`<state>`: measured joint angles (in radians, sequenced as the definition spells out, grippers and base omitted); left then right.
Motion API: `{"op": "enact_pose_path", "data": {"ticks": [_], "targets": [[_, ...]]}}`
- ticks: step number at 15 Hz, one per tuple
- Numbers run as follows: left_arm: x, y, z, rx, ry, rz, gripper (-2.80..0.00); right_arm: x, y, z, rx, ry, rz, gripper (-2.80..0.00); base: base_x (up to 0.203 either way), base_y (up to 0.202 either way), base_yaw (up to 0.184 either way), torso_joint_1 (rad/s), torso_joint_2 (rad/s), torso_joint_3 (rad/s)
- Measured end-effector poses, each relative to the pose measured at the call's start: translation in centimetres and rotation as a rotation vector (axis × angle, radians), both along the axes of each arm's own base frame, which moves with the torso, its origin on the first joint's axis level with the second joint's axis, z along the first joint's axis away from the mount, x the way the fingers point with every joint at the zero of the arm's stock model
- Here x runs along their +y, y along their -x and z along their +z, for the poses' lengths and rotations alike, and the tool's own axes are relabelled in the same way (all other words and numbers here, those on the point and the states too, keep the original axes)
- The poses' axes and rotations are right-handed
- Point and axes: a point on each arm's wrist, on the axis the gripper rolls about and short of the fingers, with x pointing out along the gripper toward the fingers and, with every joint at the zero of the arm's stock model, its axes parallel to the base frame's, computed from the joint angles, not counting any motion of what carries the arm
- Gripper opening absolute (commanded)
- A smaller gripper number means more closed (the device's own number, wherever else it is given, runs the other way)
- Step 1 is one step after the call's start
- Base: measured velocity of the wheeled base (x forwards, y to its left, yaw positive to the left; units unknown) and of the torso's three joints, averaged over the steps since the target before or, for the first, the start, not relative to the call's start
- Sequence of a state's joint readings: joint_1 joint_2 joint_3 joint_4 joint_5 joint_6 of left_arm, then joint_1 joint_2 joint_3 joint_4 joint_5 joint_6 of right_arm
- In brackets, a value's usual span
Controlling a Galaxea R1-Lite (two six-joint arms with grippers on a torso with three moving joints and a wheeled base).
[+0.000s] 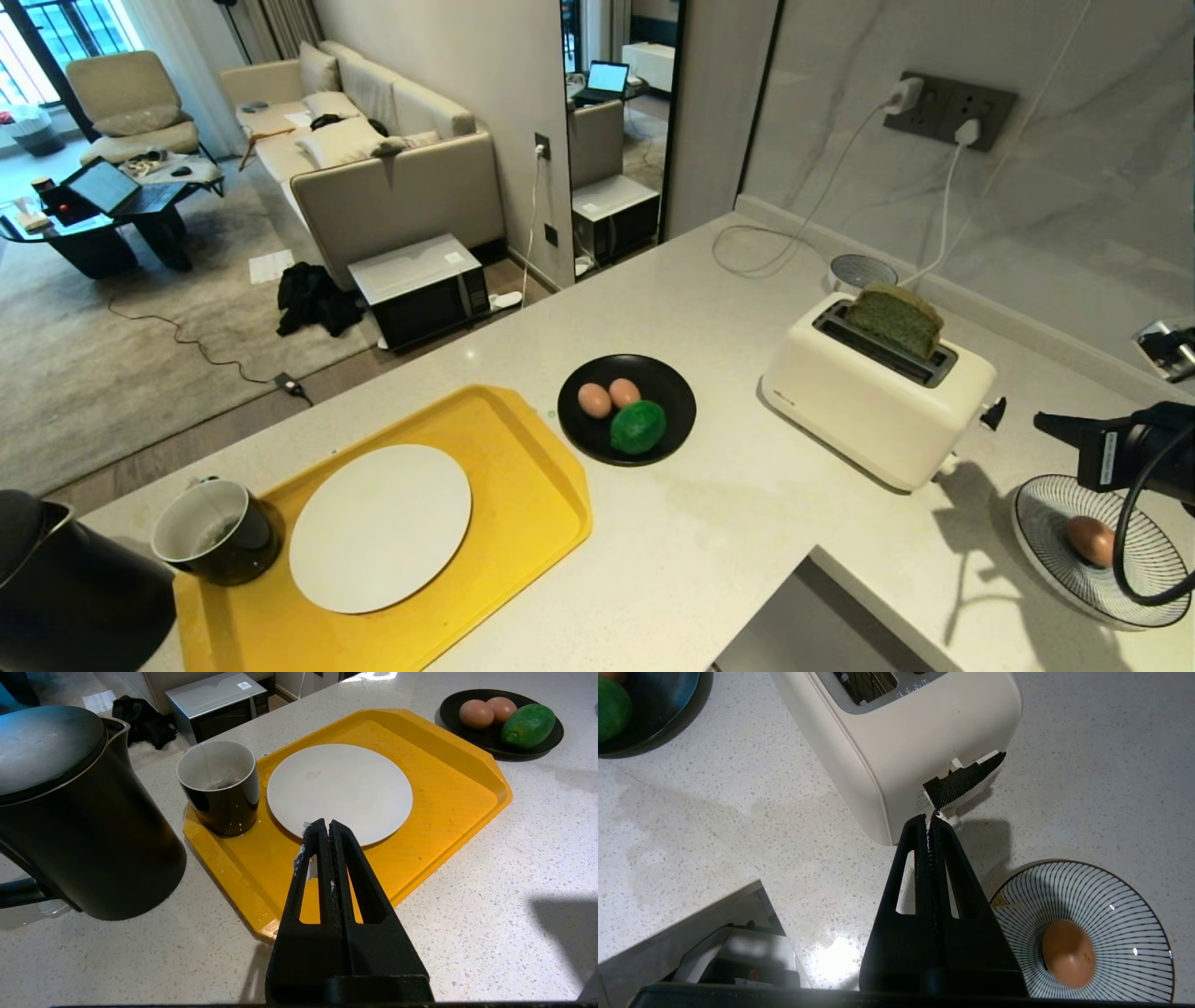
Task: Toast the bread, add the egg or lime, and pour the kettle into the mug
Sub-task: Use a bread toaster
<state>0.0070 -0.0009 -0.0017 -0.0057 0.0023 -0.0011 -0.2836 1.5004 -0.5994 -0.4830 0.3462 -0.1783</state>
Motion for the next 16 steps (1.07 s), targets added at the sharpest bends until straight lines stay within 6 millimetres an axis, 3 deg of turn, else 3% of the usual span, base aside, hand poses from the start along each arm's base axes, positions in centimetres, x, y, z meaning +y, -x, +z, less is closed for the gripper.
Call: {"op": "enact_pose_path", "data": {"ticks": [8,16], "targets": [[0.0,0.0,0.0,0.0,0.0,0.0,-2.8,-0.2,-0.7,-0.2,0.009,-0.007,0.003,-2.8,0.0,0.0,0.0,0.0,0.0,0.082],[0.0,0.0,0.0,0.0,0.0,-0.001,-2.8,-1.2,-4.5,-2.2,0.024,-0.034,0.053,-2.8,0.0,0.0,0.0,0.0,0.0,0.0]]}}
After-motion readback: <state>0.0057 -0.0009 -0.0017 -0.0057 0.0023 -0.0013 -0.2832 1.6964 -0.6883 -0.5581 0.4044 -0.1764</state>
